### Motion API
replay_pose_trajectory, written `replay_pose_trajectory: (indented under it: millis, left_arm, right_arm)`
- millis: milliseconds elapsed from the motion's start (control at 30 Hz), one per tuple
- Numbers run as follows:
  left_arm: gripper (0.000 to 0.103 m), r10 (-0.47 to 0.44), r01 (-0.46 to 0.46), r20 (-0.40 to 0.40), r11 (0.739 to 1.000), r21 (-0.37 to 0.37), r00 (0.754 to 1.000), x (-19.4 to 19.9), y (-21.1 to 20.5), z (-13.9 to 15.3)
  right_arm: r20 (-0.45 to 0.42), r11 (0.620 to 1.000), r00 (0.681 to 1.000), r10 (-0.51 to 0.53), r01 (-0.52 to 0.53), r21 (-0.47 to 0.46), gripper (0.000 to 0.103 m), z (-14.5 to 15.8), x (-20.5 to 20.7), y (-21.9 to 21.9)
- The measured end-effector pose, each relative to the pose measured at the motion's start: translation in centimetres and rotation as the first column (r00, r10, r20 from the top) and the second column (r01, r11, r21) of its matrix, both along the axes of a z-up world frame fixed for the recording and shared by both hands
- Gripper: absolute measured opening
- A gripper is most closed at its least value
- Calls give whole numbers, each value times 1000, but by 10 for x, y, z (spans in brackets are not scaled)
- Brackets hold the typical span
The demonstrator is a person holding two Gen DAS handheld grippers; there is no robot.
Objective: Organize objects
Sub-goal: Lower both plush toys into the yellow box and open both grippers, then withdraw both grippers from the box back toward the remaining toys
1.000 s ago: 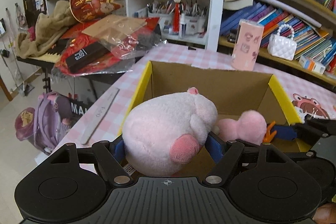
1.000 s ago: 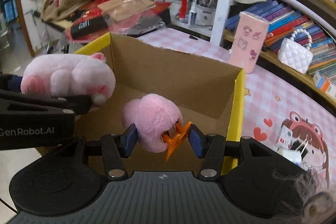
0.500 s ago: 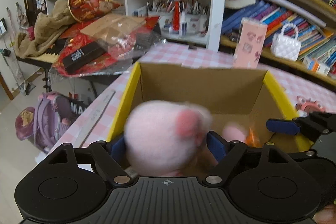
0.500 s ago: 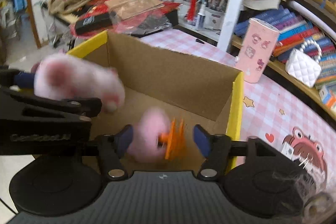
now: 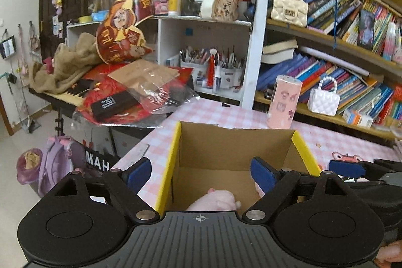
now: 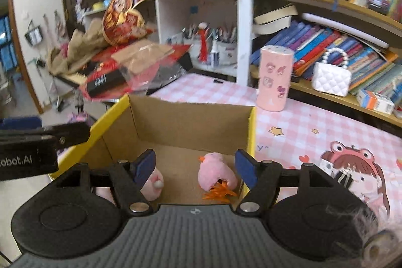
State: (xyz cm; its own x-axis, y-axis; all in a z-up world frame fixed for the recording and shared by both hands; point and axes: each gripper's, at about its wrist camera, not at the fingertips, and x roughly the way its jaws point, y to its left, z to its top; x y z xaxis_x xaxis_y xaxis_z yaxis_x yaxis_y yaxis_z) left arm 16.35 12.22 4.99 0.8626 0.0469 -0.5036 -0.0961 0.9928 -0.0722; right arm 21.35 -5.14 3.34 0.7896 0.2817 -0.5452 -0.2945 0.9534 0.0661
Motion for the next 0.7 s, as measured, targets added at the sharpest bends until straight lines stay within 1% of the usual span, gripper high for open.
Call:
replay_pose_trajectory:
  millis: [100,167,267,433,533,700]
  left_arm:
    - [88,6,-6,4,1000,-20,1000,-16,6,0]
    - [88,7,-6,9,1000,-21,1000,-26,10,-1]
    - [88,8,-8,-6,999,-31,1000,-42,16,-6]
    - [89,31,-32,-42,999,-37,999,-74,27,-19]
    - [94,43,-46,-69,998,-41,997,-93,33,-27]
    - [96,57,-60,-103,998,-27,993,-122,37,-38]
  right_arm:
    - [9,999,999,-33,33,18,69,6,-20,-5]
    - [18,999,999,-44,44,13,69,7,-35,-4]
    - [21,998,998,-65,65,-5,76,2,-57,0]
    - [-29,996,996,-84,84,-27,77,-13,-89,11]
    - [-50,994,994,-96,93,-50,81,-21,-111,19]
    - [-89,991,988,-125,120,-61,85,-34,-143,24]
